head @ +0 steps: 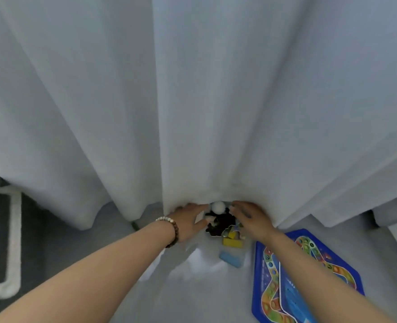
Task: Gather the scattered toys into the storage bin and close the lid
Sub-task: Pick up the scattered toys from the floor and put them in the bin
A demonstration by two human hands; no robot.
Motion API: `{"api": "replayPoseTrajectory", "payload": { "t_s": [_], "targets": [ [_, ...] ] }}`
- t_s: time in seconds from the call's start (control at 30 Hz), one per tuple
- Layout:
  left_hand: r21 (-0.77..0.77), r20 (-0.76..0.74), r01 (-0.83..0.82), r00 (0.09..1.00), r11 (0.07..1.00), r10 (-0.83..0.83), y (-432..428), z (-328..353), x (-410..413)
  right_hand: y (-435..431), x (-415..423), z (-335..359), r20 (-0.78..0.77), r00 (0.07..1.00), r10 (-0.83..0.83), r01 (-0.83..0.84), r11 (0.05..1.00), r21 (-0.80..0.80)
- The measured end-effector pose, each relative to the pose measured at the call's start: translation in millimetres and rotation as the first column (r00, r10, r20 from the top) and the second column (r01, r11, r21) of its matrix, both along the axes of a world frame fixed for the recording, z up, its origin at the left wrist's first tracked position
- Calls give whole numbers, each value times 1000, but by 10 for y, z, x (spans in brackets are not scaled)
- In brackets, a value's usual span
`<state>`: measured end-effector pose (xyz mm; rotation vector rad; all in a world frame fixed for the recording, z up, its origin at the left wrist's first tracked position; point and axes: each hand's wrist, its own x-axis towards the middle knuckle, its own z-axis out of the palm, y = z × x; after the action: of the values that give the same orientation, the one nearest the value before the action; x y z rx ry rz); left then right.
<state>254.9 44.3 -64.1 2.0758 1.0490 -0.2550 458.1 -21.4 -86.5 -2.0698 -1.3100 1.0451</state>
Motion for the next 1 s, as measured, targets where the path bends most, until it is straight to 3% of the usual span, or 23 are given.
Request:
{"api": "replayPoseTrajectory", "payload": {
  "t_s": [0.1, 0.33, 0.47, 1.0],
  "targets": [
    [21, -2, -22, 1000, 1000, 22, 141, -120, 215, 90, 114, -65, 1, 999, -52, 52, 998, -31],
    [59, -48, 14, 999, 998, -11, 279, -301, 493, 101, 250, -287, 70, 998, -7, 12, 998, -60],
    [15, -48, 24, 999, 1000, -23, 234, -431, 552, -28, 384, -356, 185, 982, -20, 33, 997, -69],
    [-3, -24, 82, 996, 997, -82, -17, -569, 424, -190, -101, -534, 137, 983, 120, -108, 990, -92]
  ]
}}
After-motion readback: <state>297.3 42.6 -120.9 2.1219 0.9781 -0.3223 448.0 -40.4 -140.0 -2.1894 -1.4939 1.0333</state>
